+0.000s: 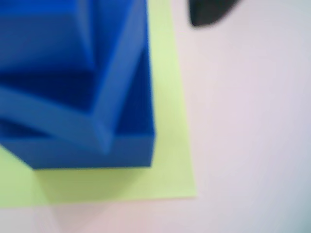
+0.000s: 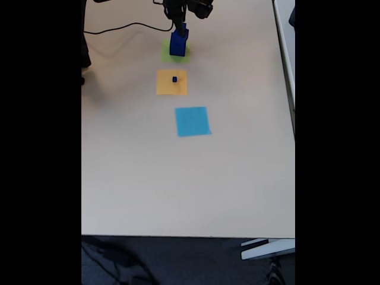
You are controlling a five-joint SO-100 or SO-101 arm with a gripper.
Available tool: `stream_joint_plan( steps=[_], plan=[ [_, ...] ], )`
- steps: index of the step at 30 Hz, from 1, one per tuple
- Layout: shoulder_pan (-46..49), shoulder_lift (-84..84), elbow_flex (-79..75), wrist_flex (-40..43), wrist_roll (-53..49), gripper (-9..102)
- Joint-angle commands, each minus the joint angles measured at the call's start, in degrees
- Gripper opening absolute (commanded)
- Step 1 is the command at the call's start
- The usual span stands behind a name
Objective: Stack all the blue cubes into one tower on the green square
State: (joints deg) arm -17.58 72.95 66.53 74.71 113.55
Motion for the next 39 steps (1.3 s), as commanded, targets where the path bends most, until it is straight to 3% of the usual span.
stream_joint_plan(
  steps=[1,21,33,39],
  plan=[
    [0.09,0.44,-3.25,1.14,-0.53,25],
    [-0.18,-2.02,-10.99,6.15,-0.44,25],
    [0.09,-7.73,-28.83,8.96,-4.66,25],
    [0.53,-7.91,-30.23,8.61,-5.27,25]
  ],
)
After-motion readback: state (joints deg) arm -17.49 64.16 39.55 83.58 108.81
